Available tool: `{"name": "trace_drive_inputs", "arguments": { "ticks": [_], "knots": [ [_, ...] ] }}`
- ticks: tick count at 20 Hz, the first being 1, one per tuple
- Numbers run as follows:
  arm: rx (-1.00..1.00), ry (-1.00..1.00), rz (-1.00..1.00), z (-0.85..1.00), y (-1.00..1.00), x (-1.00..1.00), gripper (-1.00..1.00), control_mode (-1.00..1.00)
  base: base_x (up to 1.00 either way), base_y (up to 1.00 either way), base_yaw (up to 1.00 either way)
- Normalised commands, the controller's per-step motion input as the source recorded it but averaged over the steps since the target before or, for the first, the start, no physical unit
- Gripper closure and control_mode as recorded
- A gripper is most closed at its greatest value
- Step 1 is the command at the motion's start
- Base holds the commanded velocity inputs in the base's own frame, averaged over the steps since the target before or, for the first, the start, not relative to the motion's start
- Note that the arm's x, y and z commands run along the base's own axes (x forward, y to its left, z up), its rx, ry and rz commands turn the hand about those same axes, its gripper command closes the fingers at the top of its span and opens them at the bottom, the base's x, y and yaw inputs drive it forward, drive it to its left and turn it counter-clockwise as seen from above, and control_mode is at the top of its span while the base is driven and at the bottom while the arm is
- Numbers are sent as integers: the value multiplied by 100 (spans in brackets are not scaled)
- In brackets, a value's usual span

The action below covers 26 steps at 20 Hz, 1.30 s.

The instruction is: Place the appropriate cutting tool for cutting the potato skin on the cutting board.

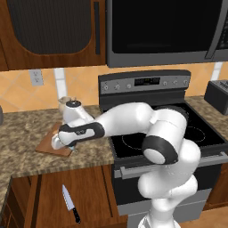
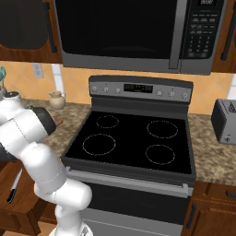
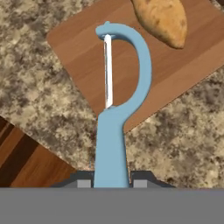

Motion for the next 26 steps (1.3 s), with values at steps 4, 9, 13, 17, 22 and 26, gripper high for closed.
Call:
{"name": "trace_drive_inputs", "arguments": {
  "ticks": [4,9,13,17,22,26],
  "knots": [
    [-8,2,9,0,5,56,100,-100,0,0,0],
    [-7,3,6,-31,22,46,100,-100,0,0,0],
    [-1,5,1,-20,53,45,100,-100,0,0,0],
    [-1,4,0,-10,46,33,100,-100,0,0,0],
    [-5,7,0,-25,20,13,100,-100,0,0,0],
    [-3,1,0,-13,1,22,100,-100,0,0,0]
  ]
}}
